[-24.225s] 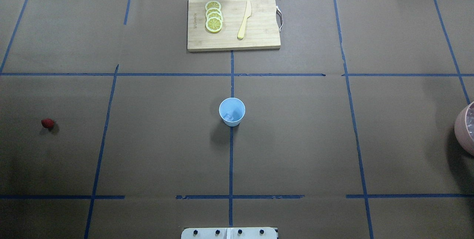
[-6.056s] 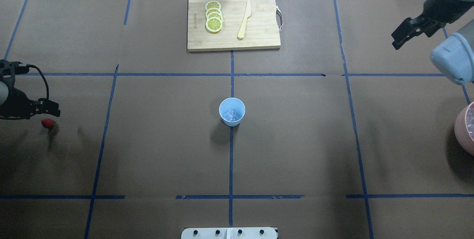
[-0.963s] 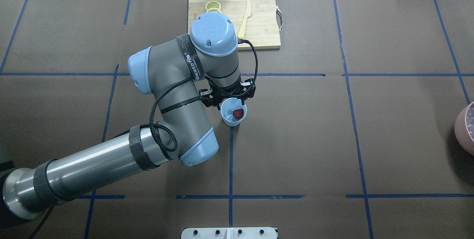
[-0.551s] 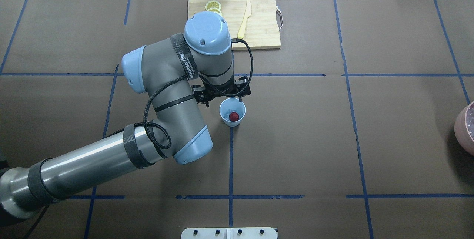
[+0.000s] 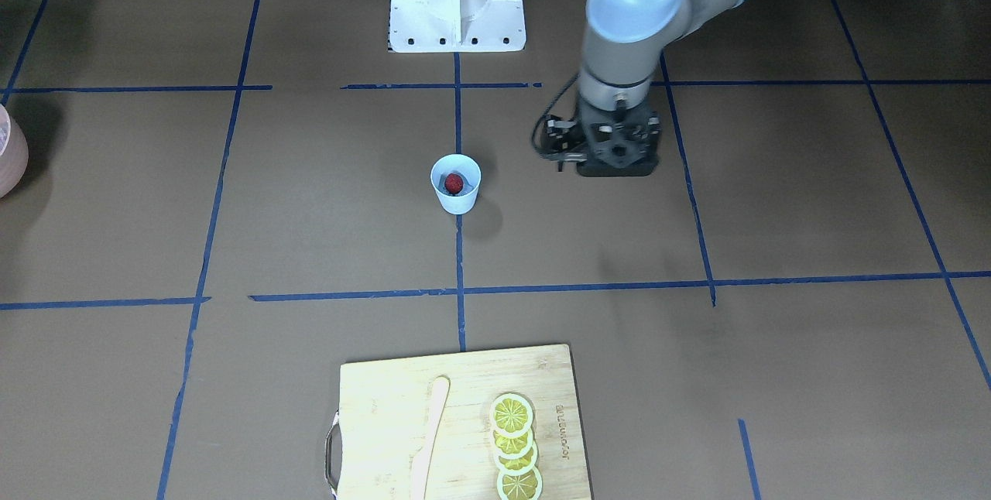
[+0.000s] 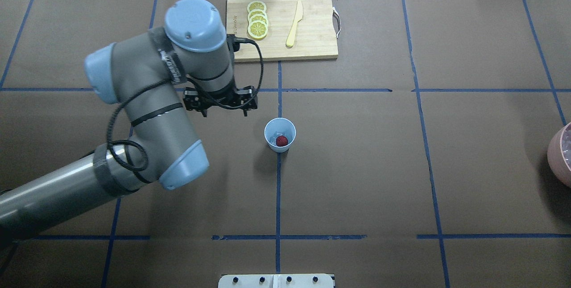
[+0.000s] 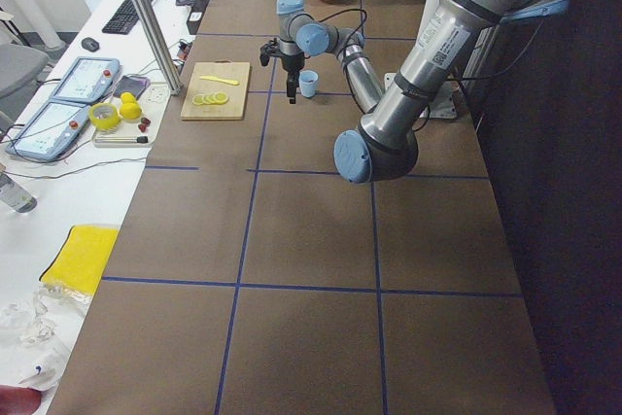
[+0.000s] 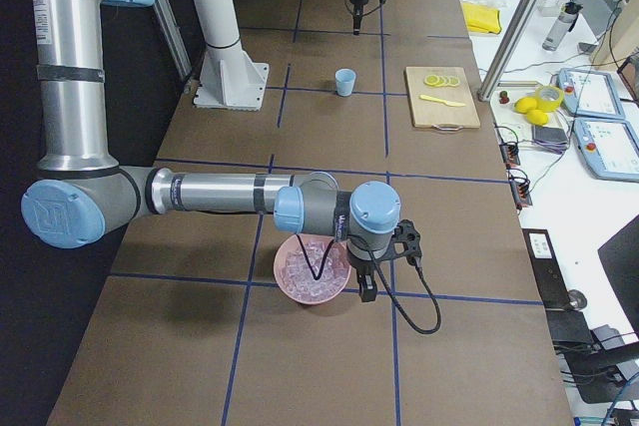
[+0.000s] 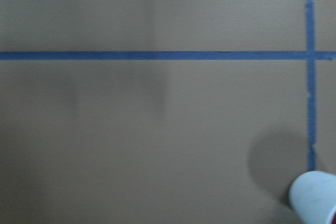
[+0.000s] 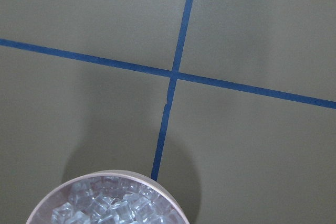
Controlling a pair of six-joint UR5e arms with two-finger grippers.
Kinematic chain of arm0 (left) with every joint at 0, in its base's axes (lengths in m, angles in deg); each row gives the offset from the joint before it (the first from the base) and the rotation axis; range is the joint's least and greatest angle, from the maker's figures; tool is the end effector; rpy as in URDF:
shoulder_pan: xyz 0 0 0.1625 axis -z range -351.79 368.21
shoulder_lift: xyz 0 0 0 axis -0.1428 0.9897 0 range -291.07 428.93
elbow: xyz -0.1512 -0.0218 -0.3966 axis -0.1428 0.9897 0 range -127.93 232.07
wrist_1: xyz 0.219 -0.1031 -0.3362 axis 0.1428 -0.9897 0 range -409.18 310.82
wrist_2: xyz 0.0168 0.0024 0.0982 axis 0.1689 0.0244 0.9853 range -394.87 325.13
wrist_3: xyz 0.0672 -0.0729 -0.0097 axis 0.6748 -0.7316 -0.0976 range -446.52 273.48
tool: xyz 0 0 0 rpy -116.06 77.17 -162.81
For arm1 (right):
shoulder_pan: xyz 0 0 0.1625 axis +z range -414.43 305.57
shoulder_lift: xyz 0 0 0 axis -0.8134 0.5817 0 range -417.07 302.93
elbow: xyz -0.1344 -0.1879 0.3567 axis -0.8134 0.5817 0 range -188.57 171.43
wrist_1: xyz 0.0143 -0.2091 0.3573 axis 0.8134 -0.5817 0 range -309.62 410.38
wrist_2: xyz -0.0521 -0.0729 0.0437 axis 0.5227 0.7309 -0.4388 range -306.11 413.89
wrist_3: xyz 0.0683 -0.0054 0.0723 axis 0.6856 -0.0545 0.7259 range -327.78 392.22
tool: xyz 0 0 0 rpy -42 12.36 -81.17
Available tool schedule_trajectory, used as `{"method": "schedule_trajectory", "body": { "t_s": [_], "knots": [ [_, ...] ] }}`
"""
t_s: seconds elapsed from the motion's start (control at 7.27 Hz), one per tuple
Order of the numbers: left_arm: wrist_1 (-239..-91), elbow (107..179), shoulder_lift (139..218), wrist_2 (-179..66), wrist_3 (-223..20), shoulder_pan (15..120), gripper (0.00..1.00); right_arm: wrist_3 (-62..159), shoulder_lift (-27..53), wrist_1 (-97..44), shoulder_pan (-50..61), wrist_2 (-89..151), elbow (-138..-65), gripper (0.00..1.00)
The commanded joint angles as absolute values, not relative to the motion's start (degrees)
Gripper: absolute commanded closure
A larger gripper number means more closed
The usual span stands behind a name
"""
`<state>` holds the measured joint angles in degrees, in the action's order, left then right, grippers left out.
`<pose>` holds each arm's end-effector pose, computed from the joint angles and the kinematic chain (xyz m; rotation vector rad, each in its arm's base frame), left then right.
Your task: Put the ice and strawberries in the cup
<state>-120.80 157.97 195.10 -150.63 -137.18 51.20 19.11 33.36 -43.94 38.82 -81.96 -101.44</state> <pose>0.3955 -0.4918 0.2156 0.0520 0.7220 0.0714 0.0893 -0.4817 0.6433 0.0831 -0.7972 -0.1497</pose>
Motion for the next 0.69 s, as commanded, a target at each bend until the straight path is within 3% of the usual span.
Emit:
{"method": "schedule_trajectory", "body": {
  "t_s": [0.0, 0.55],
  "knots": [
    [-119.0, 162.4, 187.9, -158.3, -122.3, 61.0, 0.00, 22.5, 33.4, -43.9, 38.8, -84.1, -101.4, 0.00],
    [-119.7, 159.4, 173.2, -166.9, -93.0, 83.0, 0.00, 22.4, 33.9, -43.8, 38.8, -84.4, -101.2, 0.00]
  ]
}}
